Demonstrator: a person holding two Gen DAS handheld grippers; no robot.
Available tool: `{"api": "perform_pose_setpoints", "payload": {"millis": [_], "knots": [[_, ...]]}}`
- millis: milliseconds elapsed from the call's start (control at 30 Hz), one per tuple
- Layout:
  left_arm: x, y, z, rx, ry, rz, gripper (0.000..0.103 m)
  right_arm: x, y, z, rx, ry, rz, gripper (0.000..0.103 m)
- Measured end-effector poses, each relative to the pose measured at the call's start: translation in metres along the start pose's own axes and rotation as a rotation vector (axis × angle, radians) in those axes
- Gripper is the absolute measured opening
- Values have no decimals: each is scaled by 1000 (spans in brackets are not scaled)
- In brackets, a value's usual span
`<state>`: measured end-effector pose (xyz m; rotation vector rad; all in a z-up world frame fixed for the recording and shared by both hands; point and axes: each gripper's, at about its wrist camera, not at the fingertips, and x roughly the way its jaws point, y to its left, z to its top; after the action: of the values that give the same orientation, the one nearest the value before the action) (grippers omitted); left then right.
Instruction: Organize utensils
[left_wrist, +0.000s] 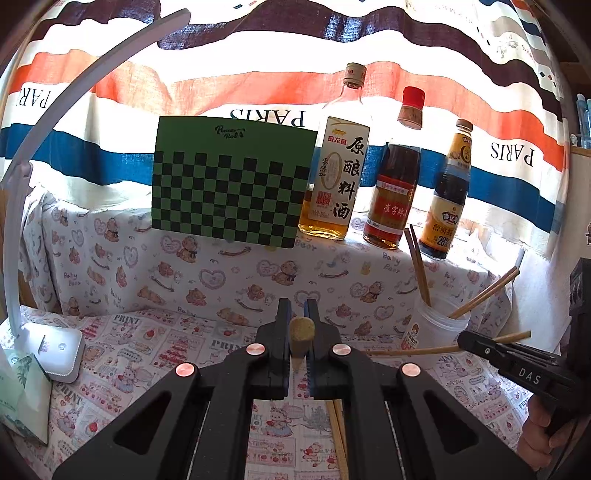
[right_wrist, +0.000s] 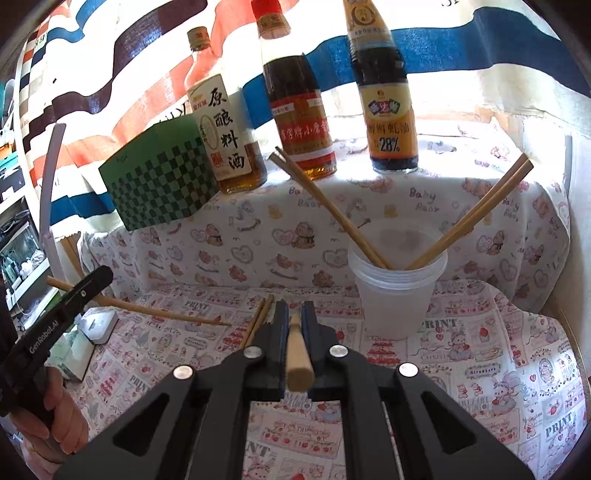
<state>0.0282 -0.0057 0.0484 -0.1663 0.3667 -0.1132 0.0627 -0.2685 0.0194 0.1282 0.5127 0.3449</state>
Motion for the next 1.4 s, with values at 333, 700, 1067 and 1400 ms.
{"api": "perform_pose_setpoints", "payload": {"millis": [333,700,1067,1400], "knots": [[-10,-9,1,51,-47,17,6,-67,-17,15,44,-388,-123,6],[-14,-1,6,17,-68,19,6,-64,-40,26,108,-406,-184,6],[-15,-5,5,6,-58,-36,6,-9,-86,28,219,-231,-162,7],[-5,-22,32,-18,-41,-134,6,3,-109,25,368,-110,-121,49]]}}
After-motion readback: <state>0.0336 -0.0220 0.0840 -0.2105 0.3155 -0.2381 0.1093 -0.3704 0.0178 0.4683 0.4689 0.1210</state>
